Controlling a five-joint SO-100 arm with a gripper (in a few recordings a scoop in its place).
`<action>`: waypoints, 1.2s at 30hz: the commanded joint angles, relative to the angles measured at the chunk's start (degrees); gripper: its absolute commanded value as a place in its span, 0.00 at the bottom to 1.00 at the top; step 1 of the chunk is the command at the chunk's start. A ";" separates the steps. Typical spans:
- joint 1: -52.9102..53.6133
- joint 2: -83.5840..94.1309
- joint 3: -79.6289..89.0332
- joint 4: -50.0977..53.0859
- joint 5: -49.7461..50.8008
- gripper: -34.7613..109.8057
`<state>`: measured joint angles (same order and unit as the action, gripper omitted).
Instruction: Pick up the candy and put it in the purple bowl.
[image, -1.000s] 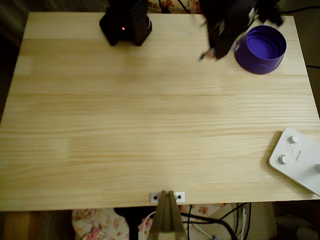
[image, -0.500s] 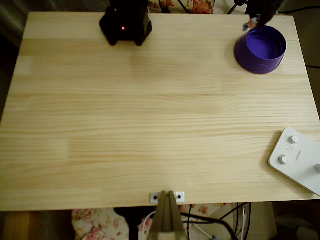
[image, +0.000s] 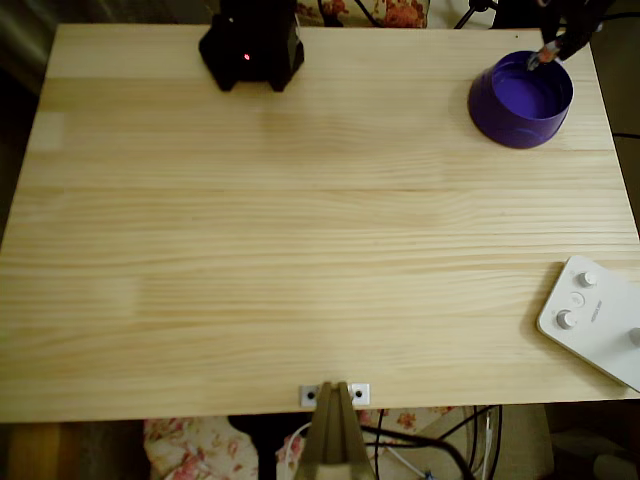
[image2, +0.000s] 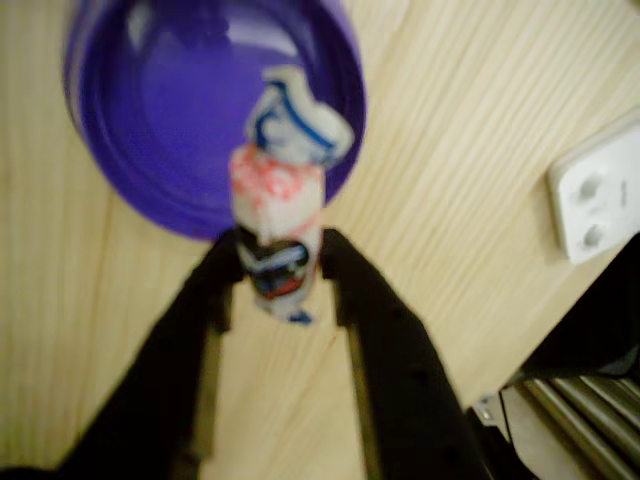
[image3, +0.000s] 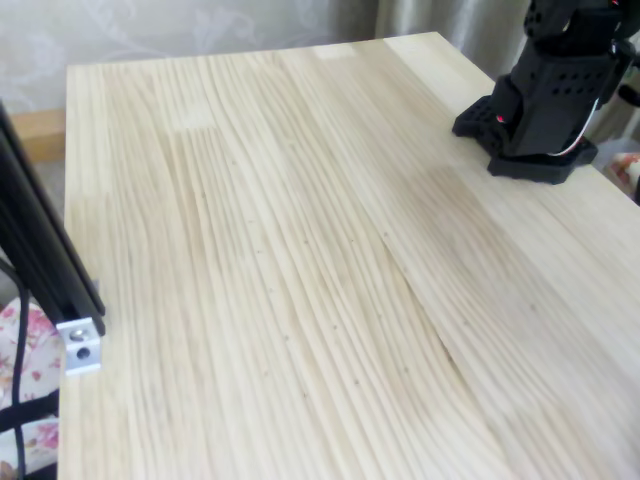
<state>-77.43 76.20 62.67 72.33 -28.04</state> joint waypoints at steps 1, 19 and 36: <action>-2.11 0.79 -8.70 -1.67 1.14 0.24; -2.29 -2.99 -11.69 -1.58 2.46 0.34; 4.39 4.83 -6.33 5.19 4.04 0.24</action>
<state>-75.23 71.02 55.90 74.97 -25.14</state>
